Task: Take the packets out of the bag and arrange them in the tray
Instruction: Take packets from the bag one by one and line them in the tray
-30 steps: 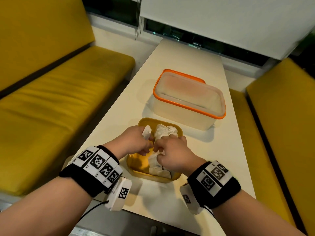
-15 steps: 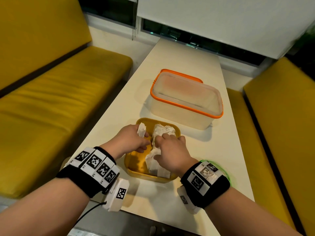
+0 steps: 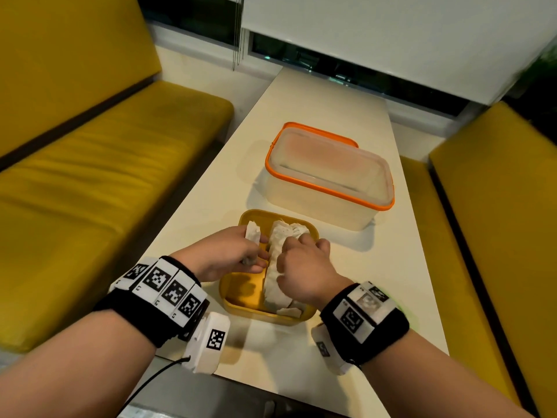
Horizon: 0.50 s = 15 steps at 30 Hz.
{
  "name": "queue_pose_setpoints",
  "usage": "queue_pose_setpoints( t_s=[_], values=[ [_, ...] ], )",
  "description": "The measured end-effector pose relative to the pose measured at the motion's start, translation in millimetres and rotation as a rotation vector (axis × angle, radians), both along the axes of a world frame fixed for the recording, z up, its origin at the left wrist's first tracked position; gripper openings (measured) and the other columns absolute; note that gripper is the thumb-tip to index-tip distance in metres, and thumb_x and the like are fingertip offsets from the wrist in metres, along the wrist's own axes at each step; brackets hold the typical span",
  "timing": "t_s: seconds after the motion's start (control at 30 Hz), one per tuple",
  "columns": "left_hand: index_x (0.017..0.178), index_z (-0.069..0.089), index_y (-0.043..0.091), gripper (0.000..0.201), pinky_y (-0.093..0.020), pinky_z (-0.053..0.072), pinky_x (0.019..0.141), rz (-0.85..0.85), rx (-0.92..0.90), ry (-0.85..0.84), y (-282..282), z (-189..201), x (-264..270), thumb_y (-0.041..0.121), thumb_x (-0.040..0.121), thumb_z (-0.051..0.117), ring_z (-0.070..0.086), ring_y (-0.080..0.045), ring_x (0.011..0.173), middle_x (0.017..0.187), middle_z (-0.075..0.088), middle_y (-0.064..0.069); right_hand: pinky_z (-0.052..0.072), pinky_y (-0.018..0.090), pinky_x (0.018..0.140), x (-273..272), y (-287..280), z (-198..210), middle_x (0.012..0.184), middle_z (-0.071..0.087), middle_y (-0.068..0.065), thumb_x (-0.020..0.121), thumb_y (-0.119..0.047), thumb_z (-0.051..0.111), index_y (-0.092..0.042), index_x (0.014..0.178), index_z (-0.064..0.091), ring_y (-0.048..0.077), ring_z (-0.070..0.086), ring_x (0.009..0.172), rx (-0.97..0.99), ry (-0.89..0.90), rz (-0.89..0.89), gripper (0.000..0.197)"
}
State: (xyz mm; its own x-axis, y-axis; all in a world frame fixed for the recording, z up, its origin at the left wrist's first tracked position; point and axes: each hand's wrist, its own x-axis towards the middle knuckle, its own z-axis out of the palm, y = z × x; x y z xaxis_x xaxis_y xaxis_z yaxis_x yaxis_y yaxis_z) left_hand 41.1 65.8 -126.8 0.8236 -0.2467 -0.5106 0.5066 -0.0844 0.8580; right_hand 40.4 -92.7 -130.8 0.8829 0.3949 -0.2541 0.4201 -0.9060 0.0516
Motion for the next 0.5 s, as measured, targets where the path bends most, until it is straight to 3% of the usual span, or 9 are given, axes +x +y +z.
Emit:
queue_pose_setpoints(
  t_s=[0.13,0.23,0.37,0.43,0.5],
  values=[
    [0.116,0.053,0.012,0.044,-0.031,0.059,0.076,-0.064,-0.117,0.033,0,-2,-2,-0.018,0.086,0.041,0.066,-0.027,0.096,0.108,0.063,-0.016,0.028,0.04,0.098,7,-7,17,0.129,0.05,-0.006,0.086,-0.036,0.053,-0.032,0.125,0.055,0.02,0.039,0.122,0.4,-0.093,-0.178,0.04],
    [0.111,0.053,0.016,0.043,-0.027,0.059,0.067,-0.126,-0.143,-0.021,-7,0,-5,-0.018,0.087,0.041,0.068,-0.019,0.084,0.096,0.063,-0.011,0.037,0.026,0.092,3,-1,20,0.119,0.06,-0.005,0.084,-0.031,0.064,-0.027,0.127,0.055,0.013,0.049,0.109,0.704,0.036,-0.168,0.044],
    [0.099,0.056,0.015,0.031,-0.022,0.055,0.058,-0.089,-0.064,-0.094,-15,-1,-8,-0.013,0.087,0.052,0.068,-0.018,0.083,0.093,0.064,-0.007,0.035,0.015,0.059,-1,1,17,0.077,0.056,-0.008,0.082,-0.019,0.067,-0.017,0.095,0.065,0.011,0.05,0.076,0.772,0.01,-0.201,0.013],
    [0.099,0.058,0.016,0.024,-0.022,0.055,0.057,-0.063,-0.009,-0.128,-12,-3,-9,-0.005,0.087,0.06,0.071,-0.015,0.079,0.093,0.067,-0.006,0.034,0.01,0.057,-2,-3,16,0.07,0.051,-0.013,0.082,-0.018,0.067,-0.019,0.096,0.063,0.008,0.049,0.069,0.799,0.005,-0.237,0.014],
    [0.105,0.06,0.014,0.02,-0.022,0.056,0.058,-0.056,0.037,-0.136,-9,-3,-10,0.002,0.089,0.061,0.072,-0.015,0.078,0.095,0.07,-0.007,0.035,0.01,0.06,-3,-10,16,0.075,0.055,-0.012,0.084,-0.019,0.066,-0.02,0.103,0.064,0.006,0.05,0.07,0.789,-0.008,-0.253,0.019]
  ],
)
